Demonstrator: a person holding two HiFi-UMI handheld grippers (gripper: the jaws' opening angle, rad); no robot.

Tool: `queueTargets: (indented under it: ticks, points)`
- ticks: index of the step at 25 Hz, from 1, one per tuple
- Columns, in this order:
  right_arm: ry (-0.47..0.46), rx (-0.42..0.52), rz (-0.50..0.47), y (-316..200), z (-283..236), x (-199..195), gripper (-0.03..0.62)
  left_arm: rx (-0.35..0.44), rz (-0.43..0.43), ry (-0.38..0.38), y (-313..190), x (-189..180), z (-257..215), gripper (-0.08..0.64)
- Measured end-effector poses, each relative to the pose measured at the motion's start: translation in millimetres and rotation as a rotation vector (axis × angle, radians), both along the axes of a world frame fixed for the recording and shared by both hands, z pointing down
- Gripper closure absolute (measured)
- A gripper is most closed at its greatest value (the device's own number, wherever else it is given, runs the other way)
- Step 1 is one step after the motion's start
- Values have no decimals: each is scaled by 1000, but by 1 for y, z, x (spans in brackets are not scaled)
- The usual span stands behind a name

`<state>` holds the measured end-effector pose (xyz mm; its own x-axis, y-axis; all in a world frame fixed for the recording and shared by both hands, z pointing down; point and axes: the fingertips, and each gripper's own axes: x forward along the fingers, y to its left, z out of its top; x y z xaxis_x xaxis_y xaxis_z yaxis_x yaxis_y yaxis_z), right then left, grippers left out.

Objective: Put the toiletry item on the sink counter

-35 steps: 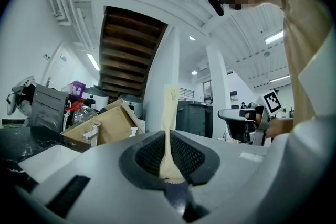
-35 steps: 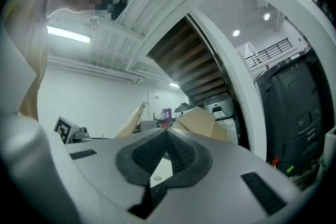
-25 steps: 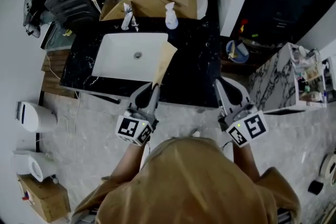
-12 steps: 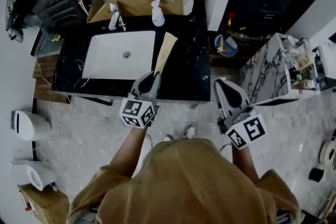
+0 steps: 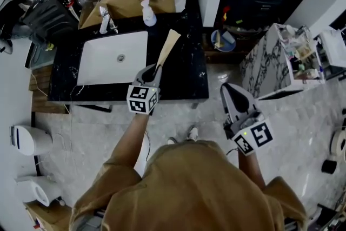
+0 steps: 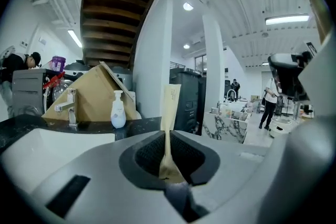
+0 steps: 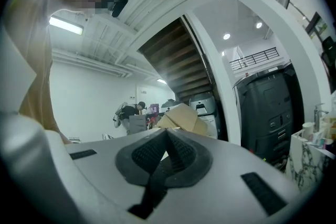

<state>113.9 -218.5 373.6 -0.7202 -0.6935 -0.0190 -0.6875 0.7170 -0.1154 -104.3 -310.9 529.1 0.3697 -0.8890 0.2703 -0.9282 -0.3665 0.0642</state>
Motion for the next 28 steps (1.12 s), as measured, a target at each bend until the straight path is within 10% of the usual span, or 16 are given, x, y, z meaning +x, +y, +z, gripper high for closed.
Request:
queueTargets:
  ticks: [12,28]
  points:
    - [-11,6,34,3,-1,16,591,-178,110,-208,-24,20,69,532]
    - [-22,-13,61,6,8,22,591,-382,116,-285,-48,14,111,532]
